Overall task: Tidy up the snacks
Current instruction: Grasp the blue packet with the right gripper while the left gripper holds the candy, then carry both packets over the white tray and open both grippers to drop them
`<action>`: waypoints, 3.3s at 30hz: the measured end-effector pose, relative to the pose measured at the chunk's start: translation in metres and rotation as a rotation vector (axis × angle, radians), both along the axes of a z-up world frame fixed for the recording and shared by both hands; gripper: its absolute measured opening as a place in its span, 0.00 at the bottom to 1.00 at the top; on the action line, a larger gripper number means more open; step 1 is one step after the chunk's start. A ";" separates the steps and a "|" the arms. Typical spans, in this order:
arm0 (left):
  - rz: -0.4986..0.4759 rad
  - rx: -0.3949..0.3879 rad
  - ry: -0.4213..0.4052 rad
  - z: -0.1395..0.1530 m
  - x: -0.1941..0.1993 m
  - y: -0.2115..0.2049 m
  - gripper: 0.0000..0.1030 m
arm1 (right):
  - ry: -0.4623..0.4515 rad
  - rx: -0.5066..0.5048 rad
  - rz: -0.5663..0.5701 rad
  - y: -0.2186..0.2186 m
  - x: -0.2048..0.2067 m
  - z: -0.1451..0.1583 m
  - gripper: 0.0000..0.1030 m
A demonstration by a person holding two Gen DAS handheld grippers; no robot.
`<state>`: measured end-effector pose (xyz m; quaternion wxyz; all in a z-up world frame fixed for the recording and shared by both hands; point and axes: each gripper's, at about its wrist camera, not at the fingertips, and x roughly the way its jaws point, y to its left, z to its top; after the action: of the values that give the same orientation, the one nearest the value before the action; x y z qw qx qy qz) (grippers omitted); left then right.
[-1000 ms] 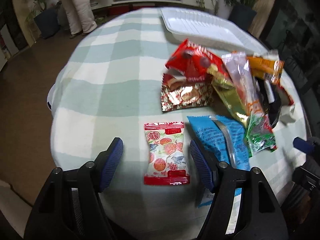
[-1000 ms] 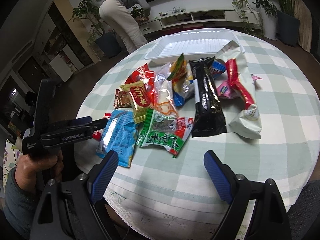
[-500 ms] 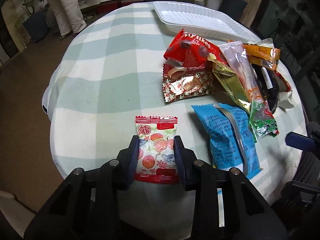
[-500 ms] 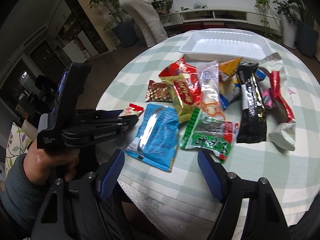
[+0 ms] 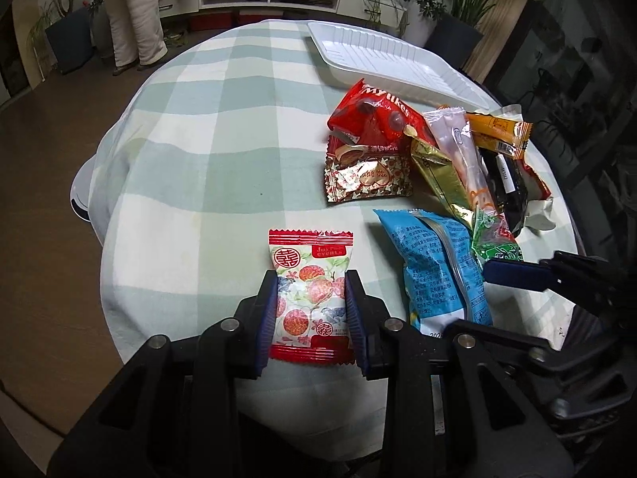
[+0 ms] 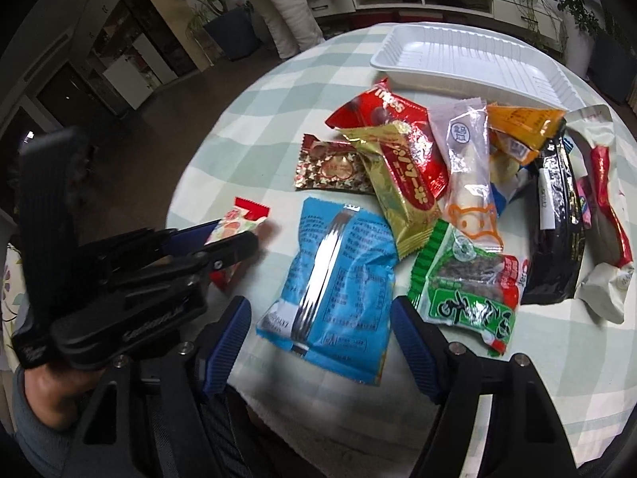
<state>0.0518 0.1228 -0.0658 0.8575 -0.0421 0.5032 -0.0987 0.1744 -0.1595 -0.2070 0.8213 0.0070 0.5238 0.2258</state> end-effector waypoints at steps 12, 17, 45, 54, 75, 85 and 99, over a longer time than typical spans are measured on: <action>0.001 -0.003 0.000 -0.004 0.000 0.000 0.29 | 0.006 -0.050 0.030 0.013 0.014 -0.019 0.55; 0.008 -0.013 -0.007 -0.003 0.000 0.002 0.29 | 0.000 -0.010 0.039 0.007 0.012 -0.018 0.50; -0.011 -0.133 -0.083 0.040 0.012 0.008 0.29 | -0.119 0.251 -0.099 -0.139 -0.015 0.064 0.32; -0.034 -0.094 -0.236 0.115 0.104 0.009 0.29 | -0.247 0.189 -0.397 -0.277 0.057 0.107 0.32; -0.171 0.095 -0.056 0.028 0.310 -0.130 0.29 | -0.094 0.041 -0.173 -0.187 0.251 0.046 0.32; -0.173 0.148 0.023 -0.016 0.325 -0.138 0.31 | -0.029 -0.026 -0.160 -0.180 0.268 0.012 0.34; -0.146 0.139 -0.011 0.012 0.317 -0.128 0.62 | -0.067 -0.019 -0.188 -0.189 0.257 0.025 0.59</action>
<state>0.3684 -0.0055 -0.0541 0.8516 0.0548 0.5059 -0.1258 0.4315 -0.3484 -0.1823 0.8560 0.0406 0.4951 0.1429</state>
